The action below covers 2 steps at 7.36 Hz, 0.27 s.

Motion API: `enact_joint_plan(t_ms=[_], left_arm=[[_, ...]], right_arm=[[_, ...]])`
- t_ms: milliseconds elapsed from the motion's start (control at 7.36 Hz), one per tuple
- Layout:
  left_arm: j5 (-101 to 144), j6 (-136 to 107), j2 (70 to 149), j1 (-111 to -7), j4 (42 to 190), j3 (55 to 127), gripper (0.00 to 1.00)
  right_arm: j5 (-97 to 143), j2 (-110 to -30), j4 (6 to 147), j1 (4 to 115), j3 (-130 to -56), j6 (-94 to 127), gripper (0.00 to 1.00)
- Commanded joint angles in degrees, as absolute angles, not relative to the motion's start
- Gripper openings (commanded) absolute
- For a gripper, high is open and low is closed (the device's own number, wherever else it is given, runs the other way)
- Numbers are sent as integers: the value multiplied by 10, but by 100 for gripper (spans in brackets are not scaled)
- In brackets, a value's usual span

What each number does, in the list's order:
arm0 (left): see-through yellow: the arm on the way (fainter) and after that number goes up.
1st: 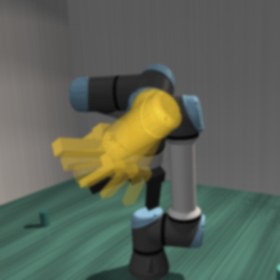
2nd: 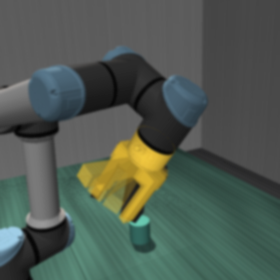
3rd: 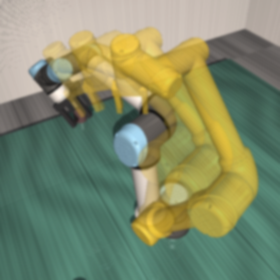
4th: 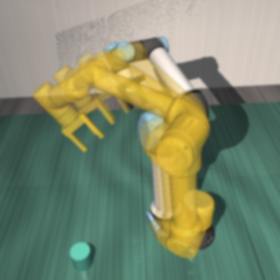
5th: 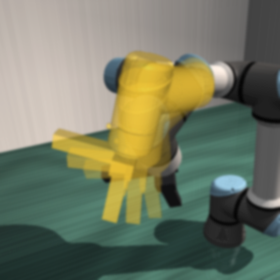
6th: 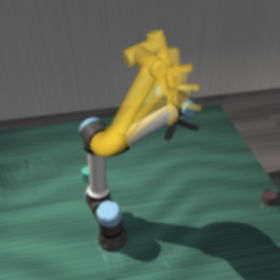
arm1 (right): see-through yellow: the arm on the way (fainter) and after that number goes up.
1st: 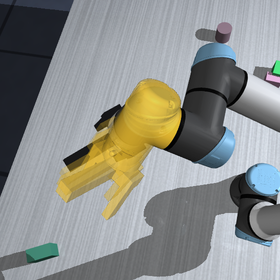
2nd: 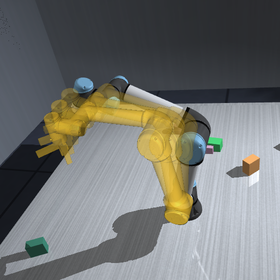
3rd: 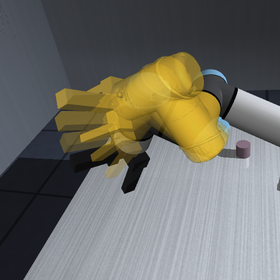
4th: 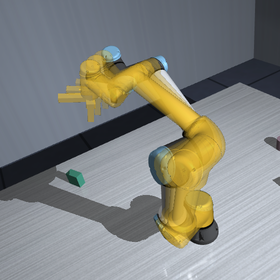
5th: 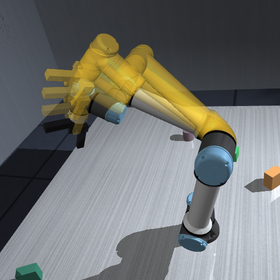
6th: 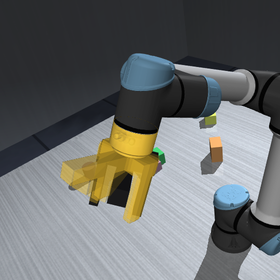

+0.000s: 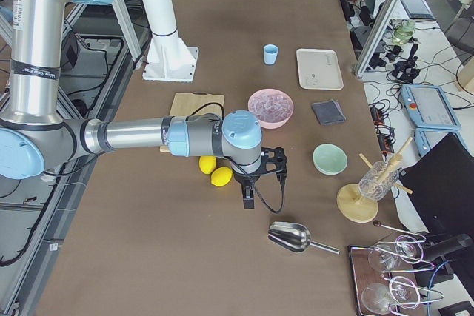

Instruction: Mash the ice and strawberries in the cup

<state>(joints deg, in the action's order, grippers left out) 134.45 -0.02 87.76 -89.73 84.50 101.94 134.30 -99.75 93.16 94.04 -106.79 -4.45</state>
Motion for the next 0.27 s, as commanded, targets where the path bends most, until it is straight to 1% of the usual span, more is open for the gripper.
enact_joint_plan(t_ms=[0,136], left_arm=[[1345,2,877,-897,845,1020,99],[1345,1,877,-898,845,1020,99]], right_arm=[[1341,-998,932,940,-1068,-44,100],[1342,-998,932,940,-1068,-44,100]])
